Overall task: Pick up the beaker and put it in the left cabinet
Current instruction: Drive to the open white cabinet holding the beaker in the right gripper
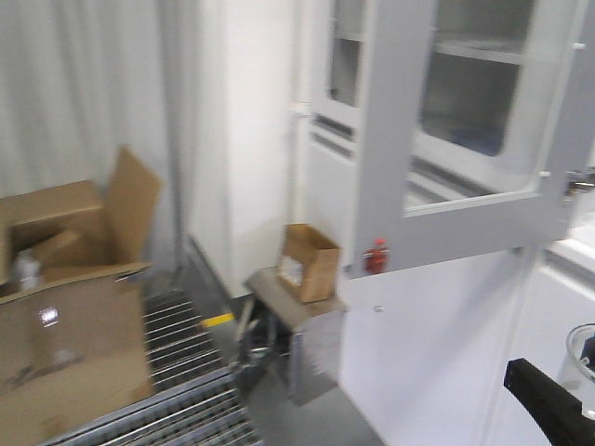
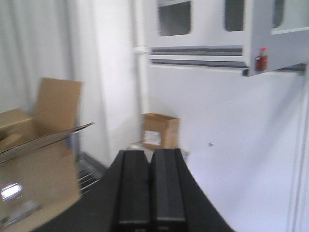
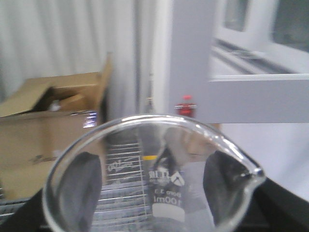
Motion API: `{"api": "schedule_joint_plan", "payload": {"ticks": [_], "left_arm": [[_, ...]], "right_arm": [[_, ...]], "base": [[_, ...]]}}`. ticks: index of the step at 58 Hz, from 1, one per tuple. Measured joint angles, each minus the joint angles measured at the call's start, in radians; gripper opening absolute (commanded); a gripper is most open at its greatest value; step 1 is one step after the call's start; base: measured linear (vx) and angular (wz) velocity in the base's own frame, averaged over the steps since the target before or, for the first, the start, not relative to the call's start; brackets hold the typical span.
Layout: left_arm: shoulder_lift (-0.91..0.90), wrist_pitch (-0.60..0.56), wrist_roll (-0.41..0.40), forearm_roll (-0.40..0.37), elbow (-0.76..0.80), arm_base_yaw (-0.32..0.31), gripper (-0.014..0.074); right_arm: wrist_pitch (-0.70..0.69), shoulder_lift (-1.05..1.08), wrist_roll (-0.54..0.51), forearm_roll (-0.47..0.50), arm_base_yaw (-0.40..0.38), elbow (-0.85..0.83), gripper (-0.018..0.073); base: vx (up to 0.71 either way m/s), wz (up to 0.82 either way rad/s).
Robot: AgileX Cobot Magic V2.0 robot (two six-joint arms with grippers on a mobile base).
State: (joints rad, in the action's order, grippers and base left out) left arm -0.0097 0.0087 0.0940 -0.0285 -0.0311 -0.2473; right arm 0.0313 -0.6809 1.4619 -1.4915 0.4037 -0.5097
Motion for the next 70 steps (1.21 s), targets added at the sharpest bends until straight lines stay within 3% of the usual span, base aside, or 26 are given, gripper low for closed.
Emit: {"api": "schedule_joint_plan", "payload": {"ticks": [44,70], "left_arm": [[0.0,0.0,0.0,0.0,0.0,0.0,0.0001],[0.0,0.0,0.0,0.0,0.0,0.0,0.0001]], "right_arm": [[0.0,0.0,0.0,0.0,0.0,0.0,-0.0004],[0.0,0.0,0.0,0.0,0.0,0.0,-0.0004]], "base": [[0.26,-0.69],[0.17,-0.24]]}}
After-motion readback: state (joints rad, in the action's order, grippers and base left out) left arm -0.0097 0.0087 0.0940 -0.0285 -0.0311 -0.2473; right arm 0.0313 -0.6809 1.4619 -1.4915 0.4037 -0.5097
